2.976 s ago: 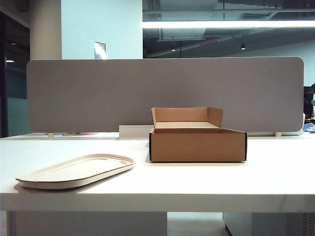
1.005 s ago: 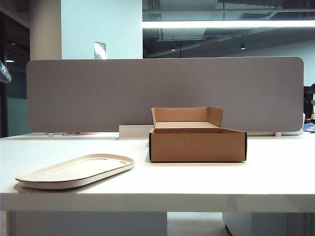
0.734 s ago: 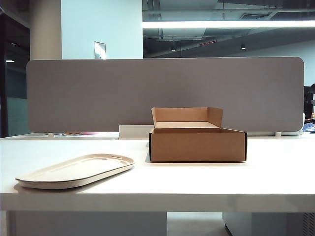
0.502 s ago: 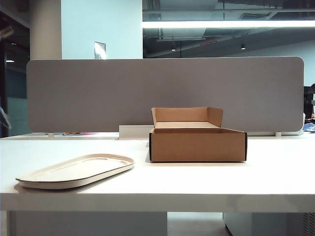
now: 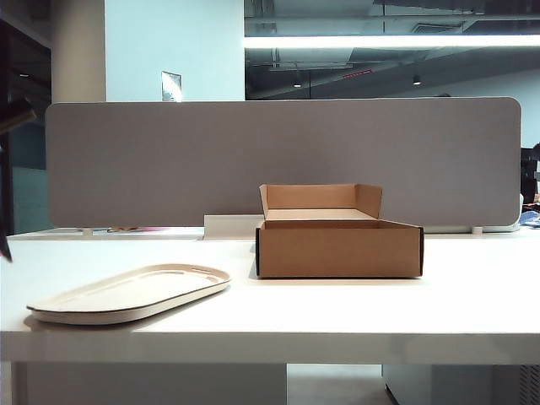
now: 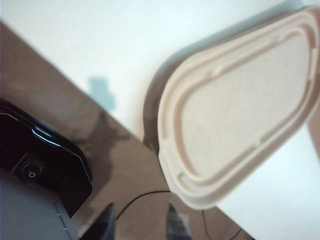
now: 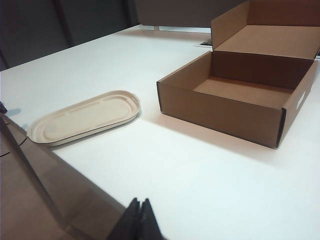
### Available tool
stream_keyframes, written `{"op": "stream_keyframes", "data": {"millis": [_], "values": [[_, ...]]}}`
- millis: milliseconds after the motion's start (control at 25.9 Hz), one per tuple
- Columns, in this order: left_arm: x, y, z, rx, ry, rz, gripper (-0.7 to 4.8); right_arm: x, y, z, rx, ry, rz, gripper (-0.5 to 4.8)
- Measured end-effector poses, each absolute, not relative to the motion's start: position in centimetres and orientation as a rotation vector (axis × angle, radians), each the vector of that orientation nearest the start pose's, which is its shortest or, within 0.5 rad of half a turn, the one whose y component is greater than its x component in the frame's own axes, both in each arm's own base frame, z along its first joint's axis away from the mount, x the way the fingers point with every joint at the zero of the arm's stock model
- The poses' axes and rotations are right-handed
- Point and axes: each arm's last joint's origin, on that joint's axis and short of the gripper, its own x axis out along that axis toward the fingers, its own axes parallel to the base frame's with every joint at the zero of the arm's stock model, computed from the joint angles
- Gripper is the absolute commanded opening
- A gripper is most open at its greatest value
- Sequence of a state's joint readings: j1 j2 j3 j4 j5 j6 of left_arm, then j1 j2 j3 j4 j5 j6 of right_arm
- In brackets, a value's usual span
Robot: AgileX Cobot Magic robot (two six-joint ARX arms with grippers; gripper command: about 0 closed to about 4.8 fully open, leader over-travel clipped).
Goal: Pick up the lid and place it into the paper box.
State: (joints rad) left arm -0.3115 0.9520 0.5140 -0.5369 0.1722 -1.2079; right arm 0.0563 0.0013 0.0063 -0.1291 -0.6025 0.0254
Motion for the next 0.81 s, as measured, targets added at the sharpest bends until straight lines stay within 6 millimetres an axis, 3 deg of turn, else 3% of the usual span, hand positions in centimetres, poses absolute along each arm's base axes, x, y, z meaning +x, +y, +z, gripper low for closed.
{"op": "stream_keyframes", "data": {"millis": [271, 812], "values": [[17.6, -6.2, 16.9, -1.046, 1.181, 0.277, 1.23, 9.1, 2.2, 15.4, 0.059, 0.13, 0.657, -0.06], [19.2, -6.7, 15.7, -1.061, 1.156, 0.262, 1.21, 9.1, 2.2, 15.4, 0.059, 0.13, 0.657, -0.06]]}}
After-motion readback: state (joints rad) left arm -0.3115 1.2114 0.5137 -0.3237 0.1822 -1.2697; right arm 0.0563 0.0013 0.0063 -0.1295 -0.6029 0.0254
